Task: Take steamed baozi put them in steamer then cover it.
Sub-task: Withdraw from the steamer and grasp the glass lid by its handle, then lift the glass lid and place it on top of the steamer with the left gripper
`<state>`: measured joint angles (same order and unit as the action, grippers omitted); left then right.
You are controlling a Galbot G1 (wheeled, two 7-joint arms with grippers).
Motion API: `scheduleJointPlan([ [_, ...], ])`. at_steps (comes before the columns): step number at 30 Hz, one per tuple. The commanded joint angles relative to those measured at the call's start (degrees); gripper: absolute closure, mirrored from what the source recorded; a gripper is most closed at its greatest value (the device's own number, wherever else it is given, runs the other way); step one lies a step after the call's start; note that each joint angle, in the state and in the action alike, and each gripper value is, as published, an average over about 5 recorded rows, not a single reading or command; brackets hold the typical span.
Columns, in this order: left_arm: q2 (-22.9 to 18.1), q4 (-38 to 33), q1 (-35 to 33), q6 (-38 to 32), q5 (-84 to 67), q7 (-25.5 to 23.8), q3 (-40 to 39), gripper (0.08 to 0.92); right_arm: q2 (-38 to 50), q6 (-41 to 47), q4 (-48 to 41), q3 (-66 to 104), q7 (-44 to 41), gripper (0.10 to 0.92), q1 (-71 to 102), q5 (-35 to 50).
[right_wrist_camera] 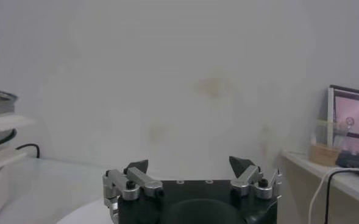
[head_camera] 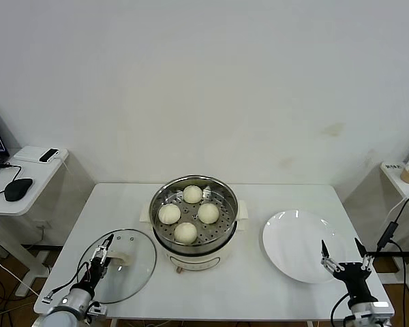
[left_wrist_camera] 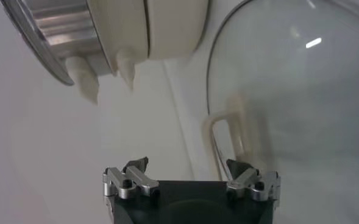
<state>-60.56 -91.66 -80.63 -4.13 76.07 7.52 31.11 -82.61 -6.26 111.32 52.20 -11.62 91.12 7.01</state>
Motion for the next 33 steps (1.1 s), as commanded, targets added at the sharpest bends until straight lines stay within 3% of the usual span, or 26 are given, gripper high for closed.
scheduleJointPlan([
  [1, -0.27, 1.84, 2.22, -0.15, -1.59, 0.46, -0.45, 0.177, -0.11, 0.01, 0.01, -0.32, -0.07, 0.203, 0.10, -0.28],
  [8, -1.01, 3.26, 2.35, -0.75, -2.59, 1.62, -0.80, 0.182, -0.06, 0.10, 0.37, -0.57, -0.25, 0.203, 0.56, -0.13],
  [11, -1.11, 3.52, 2.20, -0.97, -2.73, 1.72, -0.74, 0.233, -0.02, 0.37, 0.89, -0.82, -0.37, 0.203, 0.79, 0.37],
  [25, -1.64, 4.63, 1.22, -4.19, -3.88, 5.12, -0.06, 0.640, 0.42, 0.05, 1.29, -1.28, -0.90, 0.203, 1.16, 0.21],
  [33, -2.19, 0.79, -1.71, -1.99, -4.85, 8.94, 1.78, 0.846, 0.82, -0.09, 1.56, -1.75, -1.15, 0.203, 1.08, -0.11],
])
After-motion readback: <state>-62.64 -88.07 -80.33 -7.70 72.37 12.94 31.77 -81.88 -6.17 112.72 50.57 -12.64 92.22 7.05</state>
